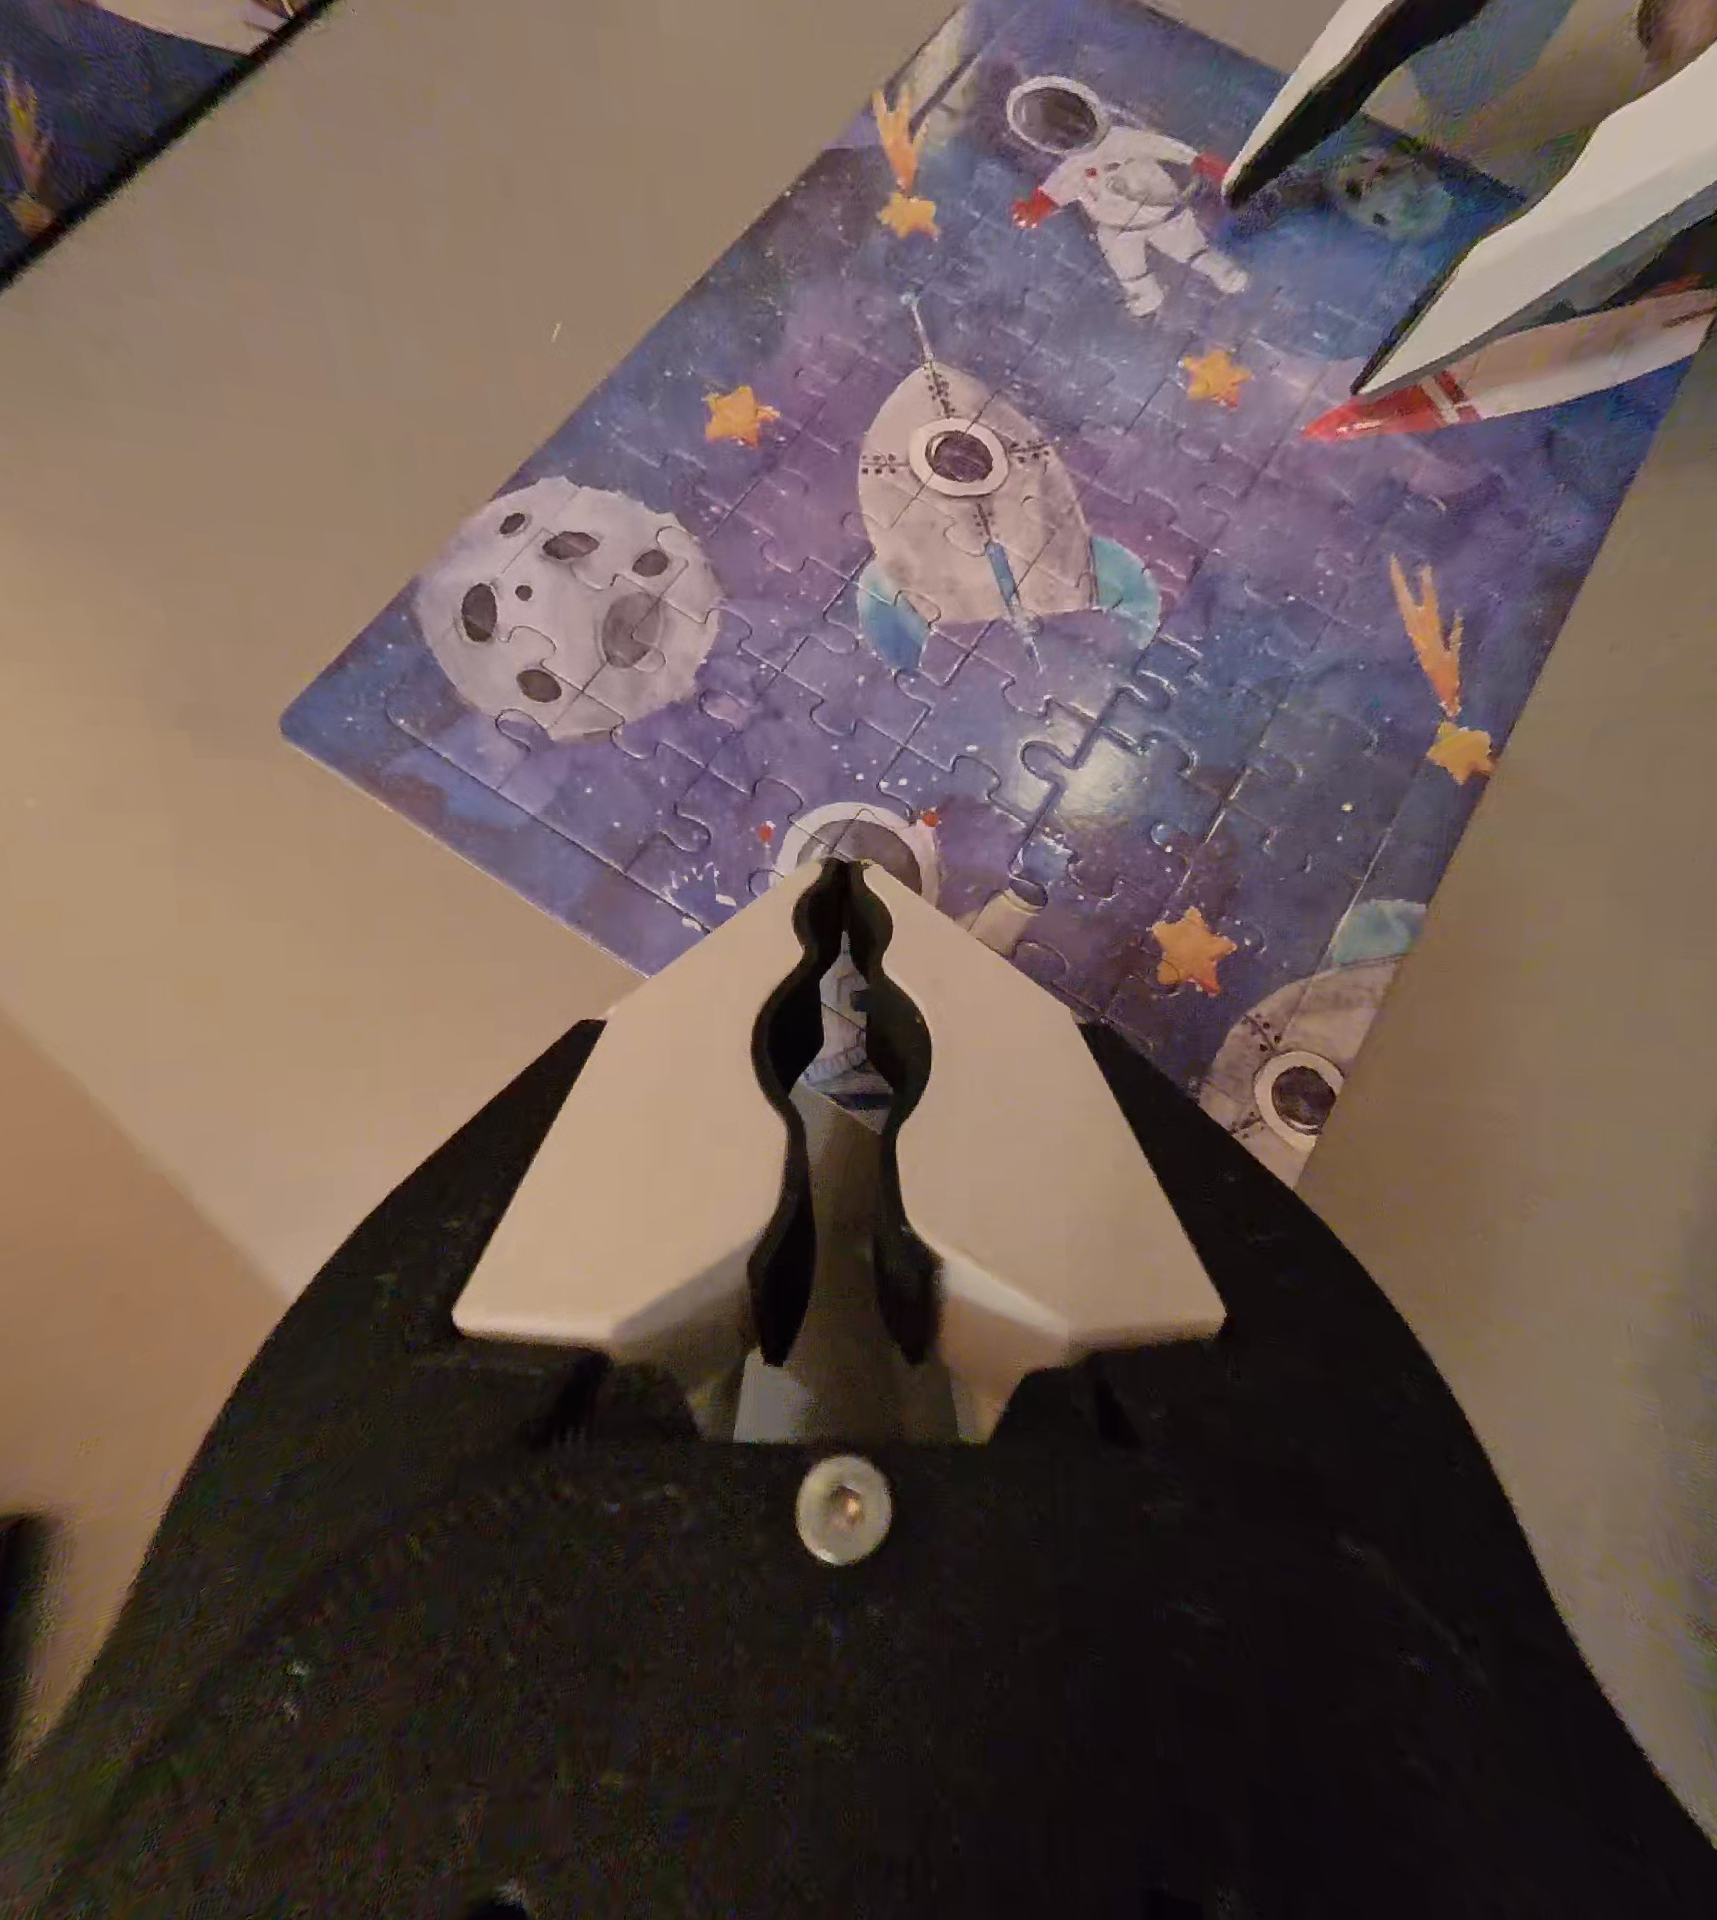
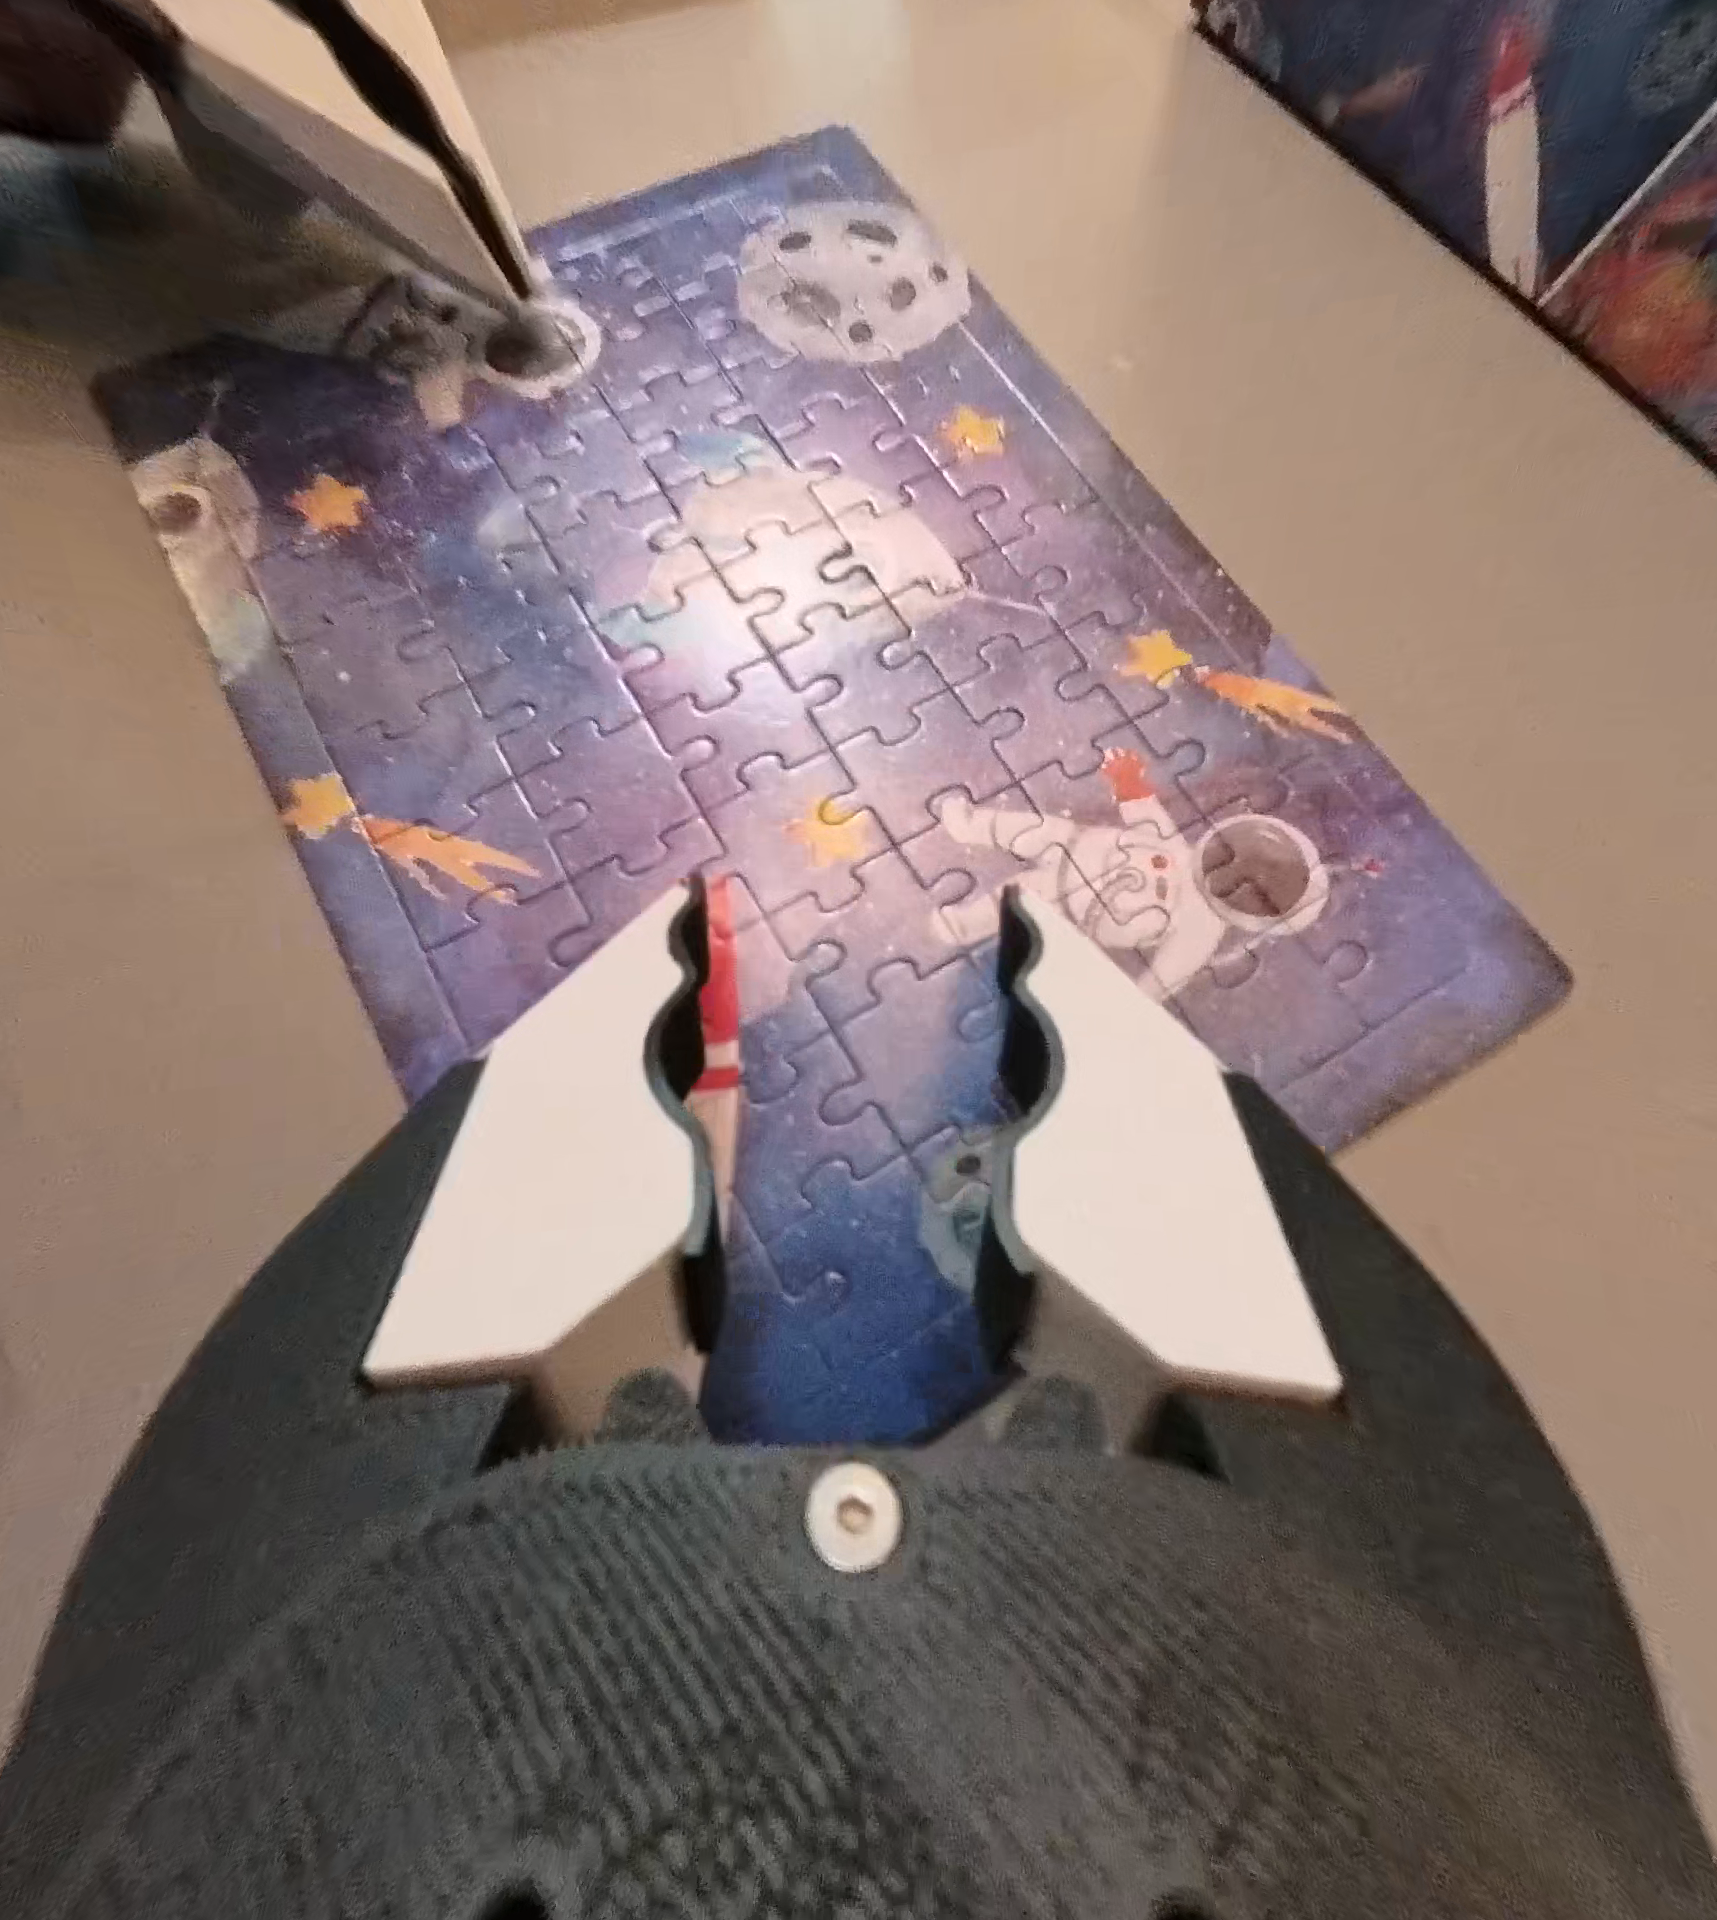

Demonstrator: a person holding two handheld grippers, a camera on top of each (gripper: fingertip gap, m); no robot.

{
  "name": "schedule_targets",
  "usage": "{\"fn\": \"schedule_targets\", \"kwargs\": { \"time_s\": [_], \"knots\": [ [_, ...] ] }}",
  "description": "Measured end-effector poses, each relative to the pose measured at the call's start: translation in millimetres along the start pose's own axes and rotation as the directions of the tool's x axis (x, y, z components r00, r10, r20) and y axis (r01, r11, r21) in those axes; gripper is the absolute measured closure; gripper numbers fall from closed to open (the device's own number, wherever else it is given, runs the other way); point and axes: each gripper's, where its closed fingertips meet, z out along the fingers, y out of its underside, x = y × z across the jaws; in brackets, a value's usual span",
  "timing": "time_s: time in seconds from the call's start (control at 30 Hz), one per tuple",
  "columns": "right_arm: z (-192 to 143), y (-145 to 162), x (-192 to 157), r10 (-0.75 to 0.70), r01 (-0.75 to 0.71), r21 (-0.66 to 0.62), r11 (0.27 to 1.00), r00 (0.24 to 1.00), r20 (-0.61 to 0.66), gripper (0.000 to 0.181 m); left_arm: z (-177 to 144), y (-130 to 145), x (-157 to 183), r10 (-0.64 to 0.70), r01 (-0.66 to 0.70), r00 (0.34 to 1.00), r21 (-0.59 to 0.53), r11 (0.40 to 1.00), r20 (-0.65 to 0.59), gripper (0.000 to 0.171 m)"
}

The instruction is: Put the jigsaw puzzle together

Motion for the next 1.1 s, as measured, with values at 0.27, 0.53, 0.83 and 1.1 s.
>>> {"fn": "schedule_targets", "kwargs": {
  "time_s": [0.27, 0.53, 0.83, 1.1],
  "knots": [
    [-2.4, -11.2, -9.7, 0.058, -0.064, 0.065, 0.996, 0.995, 0.085, 0.118, 0.6, -4.1, 4.5, 0.045, -0.045, 0.999, 0.006, 0.999, 0.012, 0.158],
    [-2.6, -8.5, -3.9, 0.034, -0.036, 0.035, 0.999, 0.998, 0.044, 0.138, 6.8, -0.7, 0.1, 0.013, -0.012, 1.000, -0.052, 0.999, 0.022, 0.160],
    [15.7, -8.1, 0.2, -0.030, 0.031, -0.069, 0.997, 0.999, 0.018, 0.181, 23.7, -18.6, 8.5, 0.009, -0.009, 1.000, -0.022, 1.000, 0.001, 0.171],
    [36.8, -50.3, 1.7, -0.085, 0.082, 0.031, 0.996, 0.993, 0.082, 0.181, 52.8, -45.9, 20.0, 0.011, -0.015, 0.999, -0.069, 0.998, -0.053, 0.171]
  ]
}}
